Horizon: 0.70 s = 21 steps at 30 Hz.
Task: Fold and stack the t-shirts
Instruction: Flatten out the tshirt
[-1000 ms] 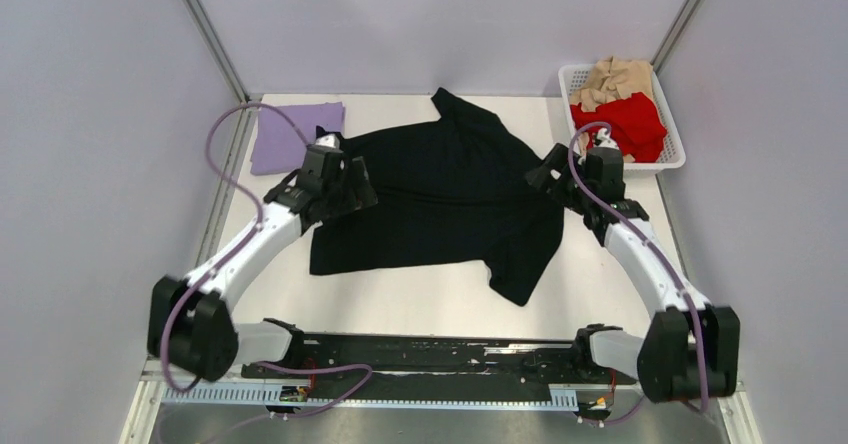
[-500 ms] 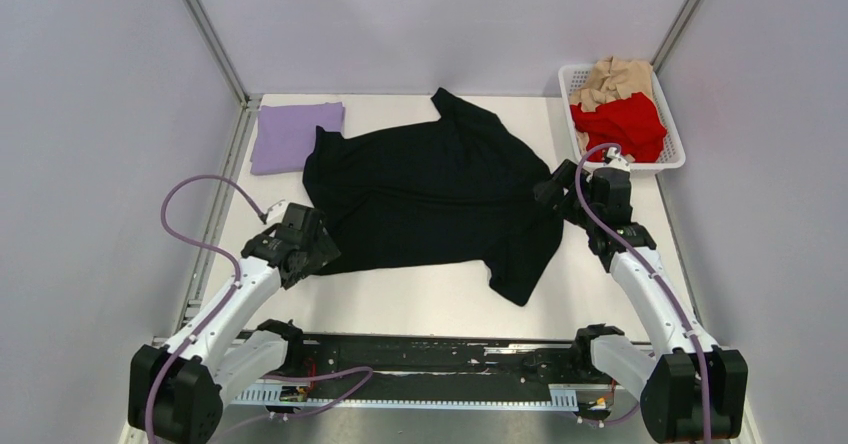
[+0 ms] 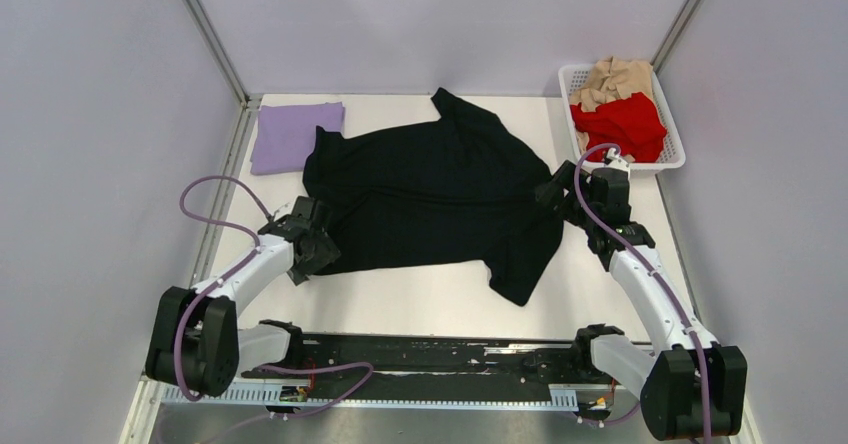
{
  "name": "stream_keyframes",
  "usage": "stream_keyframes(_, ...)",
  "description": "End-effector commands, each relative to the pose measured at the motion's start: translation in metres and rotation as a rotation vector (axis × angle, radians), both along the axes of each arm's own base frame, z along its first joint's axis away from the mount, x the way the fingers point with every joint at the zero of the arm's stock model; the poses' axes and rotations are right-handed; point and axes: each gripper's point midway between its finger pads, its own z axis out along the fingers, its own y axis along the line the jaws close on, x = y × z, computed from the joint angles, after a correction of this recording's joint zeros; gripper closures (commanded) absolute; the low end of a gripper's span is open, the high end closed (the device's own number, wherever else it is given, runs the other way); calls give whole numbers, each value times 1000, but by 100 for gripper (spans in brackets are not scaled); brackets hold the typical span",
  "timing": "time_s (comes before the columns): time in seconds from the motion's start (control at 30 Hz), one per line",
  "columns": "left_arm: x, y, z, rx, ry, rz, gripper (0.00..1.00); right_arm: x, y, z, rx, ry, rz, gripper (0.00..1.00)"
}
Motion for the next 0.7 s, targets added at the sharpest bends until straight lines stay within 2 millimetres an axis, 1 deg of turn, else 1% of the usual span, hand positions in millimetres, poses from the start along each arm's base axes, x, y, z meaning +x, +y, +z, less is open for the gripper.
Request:
stream_keyframes(0.0, 25, -6, 3, -13, -43, -14, 24, 4, -5, 1, -30, -12, -9, 0)
stream_keyframes(0.07, 29, -10, -2, -28, -35, -25, 26, 4, -5, 2, -31, -11, -8, 0)
stream_keyframes(0.13, 34, -15, -6, -46, -38, -37, 30, 5, -11, 1, -50, -11, -36, 0)
stream_keyframes(0.27, 38, -20, -8, -61, -31, -64, 39, 5, -14, 0, -57, -8, -49, 0)
stream_keyframes(0.3, 38, -21, -8, -67, -30, -70, 42, 5, -14, 0, -59, -8, -53, 0)
stream_keyframes(0.37, 40, -24, -8, -79, -40, -85, 44, 5, -15, -1, -61, -4, -56, 0)
stream_keyframes(0.47, 42, -30, -8, -101, -53, -127, 45, 6, -16, -4, -64, 7, -61, 0)
stream_keyframes(0.53, 42, -32, -9, -109, -51, -139, 47, 6, -16, -6, -64, 13, -61, 0)
stream_keyframes(0.67, 40, -35, -10, -124, -46, -163, 55, 6, -17, -6, -67, 17, -68, 0)
